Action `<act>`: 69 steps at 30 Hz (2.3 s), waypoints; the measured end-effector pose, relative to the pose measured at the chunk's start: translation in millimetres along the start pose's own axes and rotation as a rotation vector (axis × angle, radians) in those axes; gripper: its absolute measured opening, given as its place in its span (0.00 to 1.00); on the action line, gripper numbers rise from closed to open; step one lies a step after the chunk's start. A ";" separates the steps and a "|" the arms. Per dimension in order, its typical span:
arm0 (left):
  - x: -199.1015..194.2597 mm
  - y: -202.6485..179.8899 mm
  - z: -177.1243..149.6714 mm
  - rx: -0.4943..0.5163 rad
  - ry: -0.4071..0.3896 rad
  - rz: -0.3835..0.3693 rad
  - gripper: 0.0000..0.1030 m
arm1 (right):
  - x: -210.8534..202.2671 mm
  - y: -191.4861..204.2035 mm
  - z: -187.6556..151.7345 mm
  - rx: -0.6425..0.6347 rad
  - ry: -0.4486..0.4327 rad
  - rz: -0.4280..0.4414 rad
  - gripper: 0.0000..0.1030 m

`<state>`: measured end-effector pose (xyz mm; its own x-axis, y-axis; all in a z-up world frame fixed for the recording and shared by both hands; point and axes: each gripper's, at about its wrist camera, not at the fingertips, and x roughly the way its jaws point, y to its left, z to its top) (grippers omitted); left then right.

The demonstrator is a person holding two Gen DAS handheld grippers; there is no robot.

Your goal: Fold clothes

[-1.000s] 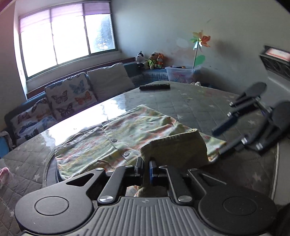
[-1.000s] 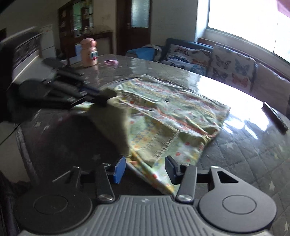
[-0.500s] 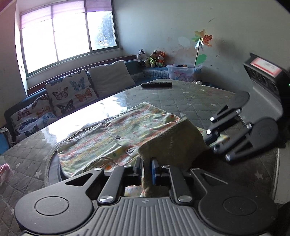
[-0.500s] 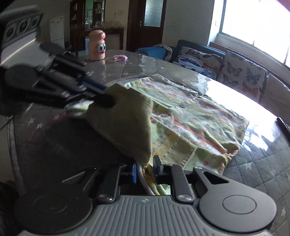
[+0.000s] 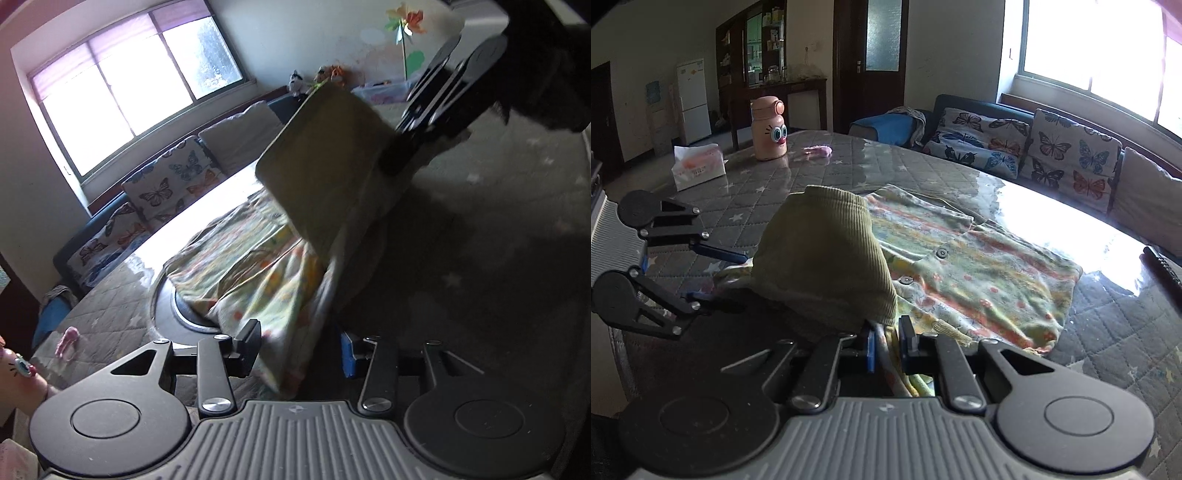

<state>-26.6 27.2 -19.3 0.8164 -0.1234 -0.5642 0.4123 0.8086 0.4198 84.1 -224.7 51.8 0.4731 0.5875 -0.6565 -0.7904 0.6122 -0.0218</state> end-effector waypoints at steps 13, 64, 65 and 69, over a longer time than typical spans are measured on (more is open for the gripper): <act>-37.8 8.9 5.5 -0.025 -0.066 -0.002 0.07 | -23.0 9.4 -31.1 0.041 -0.016 -0.001 0.07; 81.1 122.2 32.3 -0.334 0.210 0.013 0.23 | 51.4 -87.5 -3.5 0.364 0.009 -0.244 0.29; 79.3 125.0 33.3 -0.341 0.203 0.028 0.23 | 48.5 -85.0 -1.2 0.351 -0.003 -0.234 0.29; 70.3 133.7 41.4 -0.414 0.170 0.029 0.17 | 50.5 -71.0 8.9 0.327 -0.017 -0.113 0.24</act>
<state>102.7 102.8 26.6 0.7327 -0.0293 -0.6800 0.1660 0.9766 0.1369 167.5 -233.8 26.9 0.5590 0.5134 -0.6511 -0.5676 0.8093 0.1509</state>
